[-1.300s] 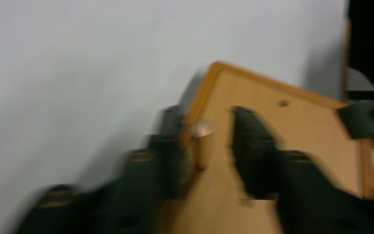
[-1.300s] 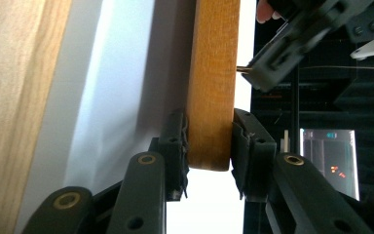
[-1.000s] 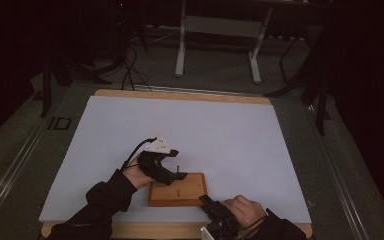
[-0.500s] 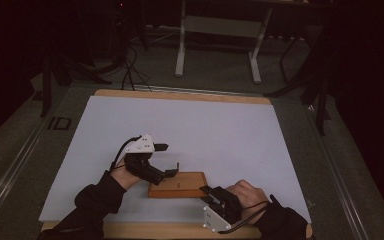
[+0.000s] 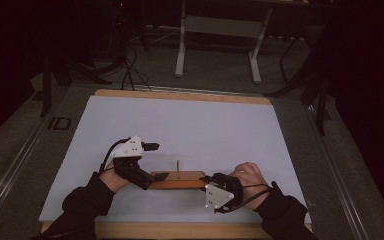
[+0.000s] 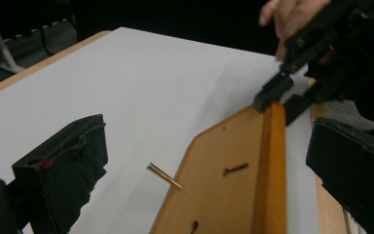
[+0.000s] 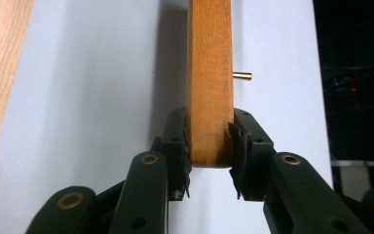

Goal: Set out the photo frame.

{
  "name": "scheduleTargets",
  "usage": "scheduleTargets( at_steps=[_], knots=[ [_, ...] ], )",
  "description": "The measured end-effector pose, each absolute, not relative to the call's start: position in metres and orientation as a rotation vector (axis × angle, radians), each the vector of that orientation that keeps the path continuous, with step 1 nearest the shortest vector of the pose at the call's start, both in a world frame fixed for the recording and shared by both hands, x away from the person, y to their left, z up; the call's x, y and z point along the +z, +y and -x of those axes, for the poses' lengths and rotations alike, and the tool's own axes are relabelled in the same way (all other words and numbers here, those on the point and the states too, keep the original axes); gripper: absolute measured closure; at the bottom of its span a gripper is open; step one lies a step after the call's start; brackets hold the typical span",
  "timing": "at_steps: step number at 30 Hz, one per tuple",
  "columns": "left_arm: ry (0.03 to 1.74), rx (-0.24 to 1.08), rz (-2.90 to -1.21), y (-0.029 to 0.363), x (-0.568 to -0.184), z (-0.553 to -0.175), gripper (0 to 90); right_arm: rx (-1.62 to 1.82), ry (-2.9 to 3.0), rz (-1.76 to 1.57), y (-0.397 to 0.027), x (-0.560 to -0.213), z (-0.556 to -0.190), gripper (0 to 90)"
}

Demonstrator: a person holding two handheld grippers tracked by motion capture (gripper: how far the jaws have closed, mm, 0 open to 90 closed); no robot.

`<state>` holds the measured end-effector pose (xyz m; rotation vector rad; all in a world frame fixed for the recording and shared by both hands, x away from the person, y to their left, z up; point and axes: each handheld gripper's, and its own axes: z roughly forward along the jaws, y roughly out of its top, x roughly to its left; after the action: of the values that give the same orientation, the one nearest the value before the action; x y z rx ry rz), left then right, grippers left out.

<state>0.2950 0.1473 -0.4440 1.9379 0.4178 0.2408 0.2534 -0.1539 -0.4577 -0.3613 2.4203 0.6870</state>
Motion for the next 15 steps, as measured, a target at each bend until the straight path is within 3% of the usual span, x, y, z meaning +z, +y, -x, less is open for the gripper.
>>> scheduleTargets(
  at_steps=[15],
  knots=[
    [0.466, 0.280, -1.917, 0.169, -0.453, -0.289, 1.3, 0.746, 2.659, 0.271, -0.149, -0.432, -0.303, 70.5]
  ],
)
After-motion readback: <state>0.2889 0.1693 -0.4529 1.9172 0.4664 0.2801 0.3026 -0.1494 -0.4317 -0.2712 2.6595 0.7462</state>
